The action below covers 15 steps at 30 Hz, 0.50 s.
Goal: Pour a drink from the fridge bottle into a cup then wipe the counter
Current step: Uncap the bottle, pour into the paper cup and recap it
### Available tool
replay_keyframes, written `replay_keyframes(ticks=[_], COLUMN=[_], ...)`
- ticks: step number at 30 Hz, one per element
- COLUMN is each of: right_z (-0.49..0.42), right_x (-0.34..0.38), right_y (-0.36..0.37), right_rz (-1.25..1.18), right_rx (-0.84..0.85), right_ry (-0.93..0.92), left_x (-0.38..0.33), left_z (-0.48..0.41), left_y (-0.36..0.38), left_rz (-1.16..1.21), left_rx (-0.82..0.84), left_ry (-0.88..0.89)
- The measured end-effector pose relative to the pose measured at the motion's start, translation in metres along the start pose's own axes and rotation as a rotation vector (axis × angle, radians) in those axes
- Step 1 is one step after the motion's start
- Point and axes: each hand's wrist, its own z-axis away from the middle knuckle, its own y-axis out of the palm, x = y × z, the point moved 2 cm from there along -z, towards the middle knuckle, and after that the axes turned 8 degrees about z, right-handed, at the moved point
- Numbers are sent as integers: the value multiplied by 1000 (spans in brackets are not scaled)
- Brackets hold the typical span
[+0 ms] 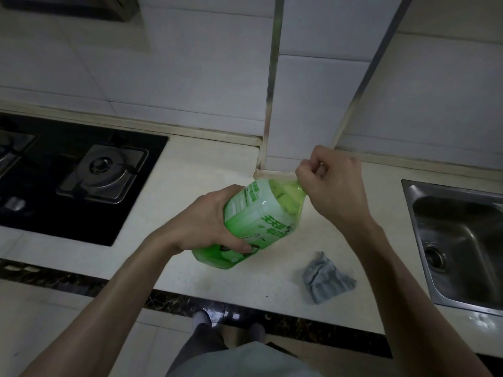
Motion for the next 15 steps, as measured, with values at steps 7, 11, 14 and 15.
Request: replay_keyframes(ticks=[7, 11, 14, 15], right_z=[3, 2, 5, 6], right_x=[-8, -12, -11, -9], right_y=[7, -2, -4, -2], right_rz=[218, 375, 409, 408], right_rx=[-22, 52, 11, -14], right_ry=[-118, -298, -332, -324], left_x=[-3, -4, -4, -2], left_z=[1, 4, 8, 9], left_y=[7, -2, -2, -1], left_rz=[-237, -185, -121, -107], left_rx=[-113, -42, -3, 3], left_ry=[74, 48, 24, 19])
